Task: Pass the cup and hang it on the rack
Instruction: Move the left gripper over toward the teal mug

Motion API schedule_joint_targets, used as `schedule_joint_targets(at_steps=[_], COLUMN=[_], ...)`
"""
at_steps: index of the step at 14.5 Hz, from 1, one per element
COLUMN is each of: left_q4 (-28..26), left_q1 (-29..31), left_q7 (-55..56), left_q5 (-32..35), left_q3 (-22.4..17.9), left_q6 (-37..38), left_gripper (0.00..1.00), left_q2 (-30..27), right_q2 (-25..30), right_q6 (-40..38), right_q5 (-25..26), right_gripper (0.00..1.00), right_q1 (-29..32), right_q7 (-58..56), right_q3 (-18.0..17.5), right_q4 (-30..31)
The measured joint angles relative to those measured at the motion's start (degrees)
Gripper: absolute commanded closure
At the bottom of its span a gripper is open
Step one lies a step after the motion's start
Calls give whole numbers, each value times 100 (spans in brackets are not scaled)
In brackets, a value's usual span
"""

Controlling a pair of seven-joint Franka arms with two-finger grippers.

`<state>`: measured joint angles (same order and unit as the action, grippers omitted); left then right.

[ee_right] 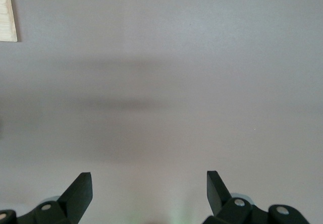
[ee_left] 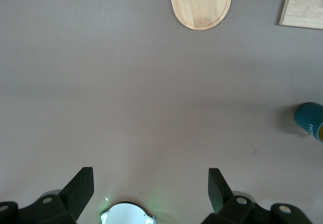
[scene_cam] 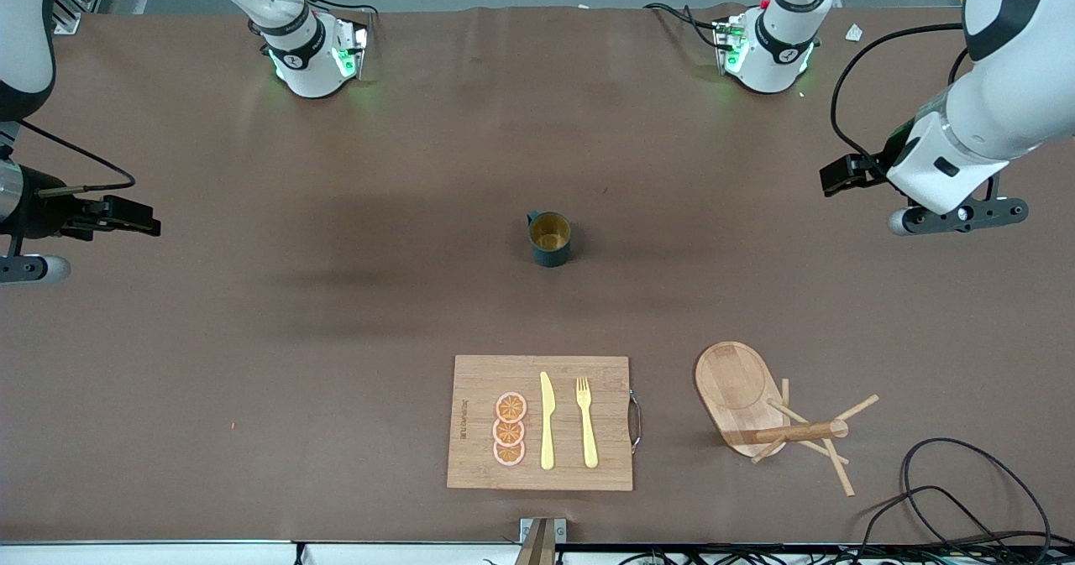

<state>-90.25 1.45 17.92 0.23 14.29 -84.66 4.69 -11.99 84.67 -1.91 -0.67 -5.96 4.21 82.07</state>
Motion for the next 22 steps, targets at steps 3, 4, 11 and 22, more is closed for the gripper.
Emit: schedule_joint_targets(at_steps=[3,4,11,22], left_q4=[-20,-22,-8,1004], left_q1=[-4,-6,-273,-1069], left_q7=[288,395,1244,2529], left_q5=[247,365,1019,1558], left_q3=[241,345,721,726], left_q6=[1,1,-15,-262], left_gripper=[0,0,0,0], left_q2=[34,67,368,1696], right_q2=[-6,-6,90,1422], right_q6=[9,6,-248,-256], right_q5=[0,0,3,239], right_gripper=[0,0,0,0], right_q1=[6,6,197,274], right_q7=[12,12,7,2], right_q3=[-6,-12,-15,-196], right_q4=[-60,-116,-149,999])
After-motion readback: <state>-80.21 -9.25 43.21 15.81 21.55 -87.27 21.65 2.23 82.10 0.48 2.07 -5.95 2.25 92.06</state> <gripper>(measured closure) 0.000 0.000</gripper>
